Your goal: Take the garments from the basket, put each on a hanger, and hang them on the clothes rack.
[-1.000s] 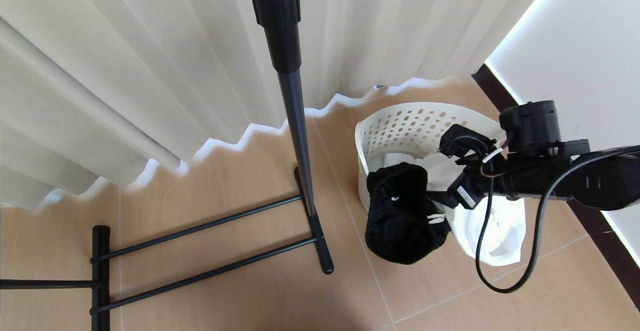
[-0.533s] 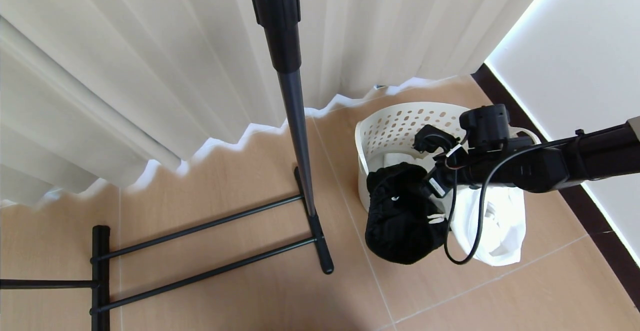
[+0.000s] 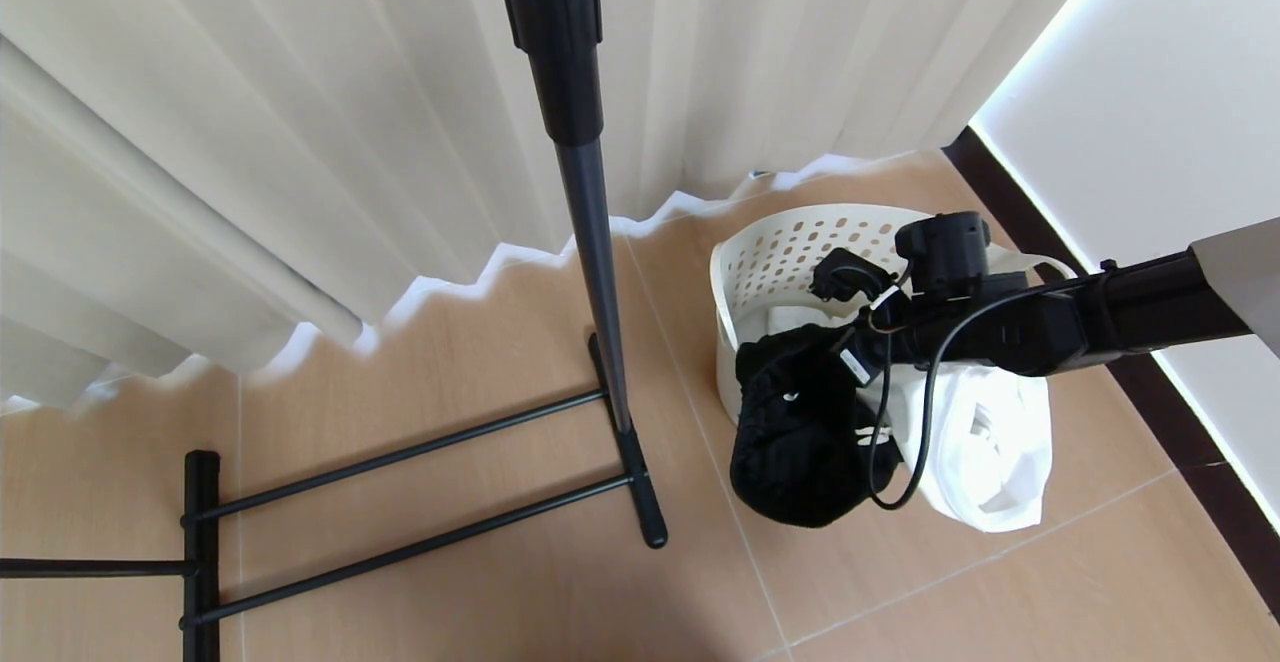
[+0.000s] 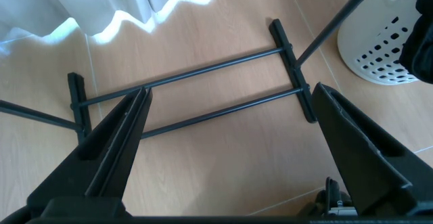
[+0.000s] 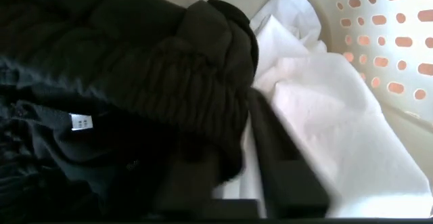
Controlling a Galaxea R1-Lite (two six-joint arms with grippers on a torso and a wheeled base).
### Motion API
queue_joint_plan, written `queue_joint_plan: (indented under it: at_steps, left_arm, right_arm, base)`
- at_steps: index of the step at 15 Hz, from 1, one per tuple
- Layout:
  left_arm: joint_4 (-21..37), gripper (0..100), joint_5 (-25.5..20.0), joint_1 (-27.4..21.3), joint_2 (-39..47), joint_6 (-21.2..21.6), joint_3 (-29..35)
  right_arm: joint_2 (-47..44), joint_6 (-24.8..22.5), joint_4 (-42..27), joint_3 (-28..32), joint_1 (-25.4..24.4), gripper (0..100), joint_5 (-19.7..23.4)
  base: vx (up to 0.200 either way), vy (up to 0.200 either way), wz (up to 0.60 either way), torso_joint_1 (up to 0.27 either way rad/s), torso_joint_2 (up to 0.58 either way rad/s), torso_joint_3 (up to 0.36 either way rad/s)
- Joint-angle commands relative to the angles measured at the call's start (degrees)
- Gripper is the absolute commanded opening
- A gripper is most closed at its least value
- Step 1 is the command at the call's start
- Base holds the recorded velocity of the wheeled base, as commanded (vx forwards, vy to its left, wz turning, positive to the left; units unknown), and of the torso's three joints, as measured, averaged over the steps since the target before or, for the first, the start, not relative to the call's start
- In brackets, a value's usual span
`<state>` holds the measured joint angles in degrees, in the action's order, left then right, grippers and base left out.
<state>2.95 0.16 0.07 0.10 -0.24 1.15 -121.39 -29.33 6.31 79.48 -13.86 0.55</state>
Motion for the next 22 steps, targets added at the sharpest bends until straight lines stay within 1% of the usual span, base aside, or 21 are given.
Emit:
queue_joint_plan:
  at_steps: [1, 2, 3, 4, 5, 6, 8, 9, 10, 11, 12, 14, 19, 22]
  left_arm:
    - [0.0, 100, 0.0, 0.0, 0.1, -0.1, 0.0]
    - [0.0, 100, 0.0, 0.0, 0.1, -0.1, 0.0]
    - [0.0, 100, 0.0, 0.0, 0.1, -0.1, 0.0]
    - [0.0, 100, 0.0, 0.0, 0.1, 0.0, 0.0]
    - [0.0, 100, -0.1, 0.0, 0.1, 0.0, 0.0]
    - [0.0, 100, 0.0, 0.0, 0.1, 0.0, 0.0]
    - [0.0, 100, -0.1, 0.0, 0.1, 0.0, 0.0]
    - [0.0, 100, -0.1, 0.0, 0.1, 0.0, 0.0]
    - [0.0, 100, -0.1, 0.0, 0.1, 0.0, 0.0]
    - [0.0, 100, -0.1, 0.0, 0.1, 0.0, 0.0]
    - [0.0, 100, -0.1, 0.0, 0.1, 0.0, 0.0]
    - [0.1, 100, -0.2, 0.0, 0.1, 0.0, 0.1]
    - [0.1, 100, -0.2, 0.0, 0.1, 0.0, 0.1]
    - [0.1, 100, -0.2, 0.0, 0.1, 0.1, 0.1]
  right_arm:
    - [6.4, 0.1, 0.2, -4.2, -0.6, 0, 0.2]
    - [8.8, 0.3, 0.5, -5.9, -1.3, 0, 0.2]
    - [13.8, 3.0, 1.8, -10.0, -2.8, 0, 0.2]
    - [19.4, 7.4, 3.5, -14.0, -5.1, 0, 0.0]
    - [25.9, 12.3, 3.9, -17.9, -7.8, 0, 0.0]
    - [29.8, 14.7, 3.9, -20.2, -9.2, 0, 0.0]
    - [39.5, 21.4, 4.0, -25.8, -13.6, 0, 0.2]
    - [41.8, 23.7, 4.1, -27.1, -14.8, 0, 0.1]
    - [45.5, 27.0, 4.1, -29.0, -15.9, 0, -0.1]
    - [48.0, 28.2, 4.2, -30.6, -16.4, 0, 0.0]
    - [48.9, 28.4, 4.2, -31.1, -16.4, 0, 0.1]
    - [52.4, 28.6, 4.8, -34.0, -16.5, 0, 0.3]
    - [50.8, 28.2, 12.5, -37.1, -16.1, 0, 0.1]
    - [49.5, 28.4, 13.4, -37.3, -15.9, 0, -0.2]
  base:
    - [0.0, 0.0, 0.0, 0.0, 0.0, 0.0]
    - [0.0, 0.0, 0.0, 0.0, 0.0, 0.0]
    - [0.0, 0.0, 0.0, 0.0, 0.0, 0.0]
    - [0.0, 0.0, 0.0, 0.0, 0.0, 0.0]
    - [0.0, 0.0, 0.0, 0.0, 0.0, 0.0]
    - [0.0, 0.0, 0.0, 0.0, 0.0, 0.0]
    - [0.0, 0.0, 0.0, 0.0, 0.0, 0.0]
    - [0.0, 0.0, 0.0, 0.0, 0.0, 0.0]
    - [0.0, 0.0, 0.0, 0.0, 0.0, 0.0]
    - [0.0, 0.0, 0.0, 0.0, 0.0, 0.0]
    - [0.0, 0.0, 0.0, 0.0, 0.0, 0.0]
    - [0.0, 0.0, 0.0, 0.001, 0.0, 0.057]
    - [0.0, 0.0, 0.0, 0.002, 0.0, 0.182]
    - [0.0, 0.0, 0.0, -0.004, 0.0, 0.199]
